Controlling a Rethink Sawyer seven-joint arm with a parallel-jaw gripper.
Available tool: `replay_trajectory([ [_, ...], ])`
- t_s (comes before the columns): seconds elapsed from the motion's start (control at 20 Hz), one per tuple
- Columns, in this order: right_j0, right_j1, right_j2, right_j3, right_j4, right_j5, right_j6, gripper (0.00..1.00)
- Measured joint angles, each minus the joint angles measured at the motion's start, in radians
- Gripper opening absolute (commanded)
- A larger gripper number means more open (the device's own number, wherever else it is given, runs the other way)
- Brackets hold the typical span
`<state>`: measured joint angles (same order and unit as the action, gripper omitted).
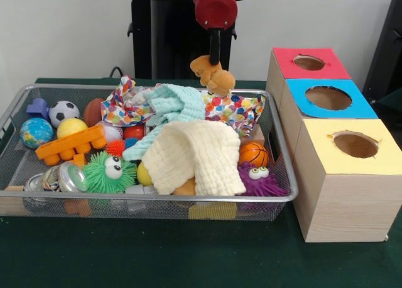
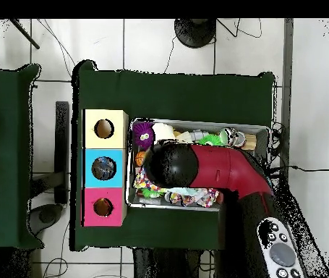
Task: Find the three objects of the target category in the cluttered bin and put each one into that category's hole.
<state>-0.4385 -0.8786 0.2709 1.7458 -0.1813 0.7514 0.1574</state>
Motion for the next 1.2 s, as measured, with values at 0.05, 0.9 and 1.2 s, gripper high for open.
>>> replay_trajectory([
  [0.05,-0.005,0.006,0.000,0.004,0.006,-0.022,0.000,0.00],
  [0.9,0.220,-0.124,-0.089,0.216,0.187,-0.112,0.169,0.00],
  [1.2,0.293,-0.198,-0.114,0.266,0.222,-0.113,0.258,0.00],
])
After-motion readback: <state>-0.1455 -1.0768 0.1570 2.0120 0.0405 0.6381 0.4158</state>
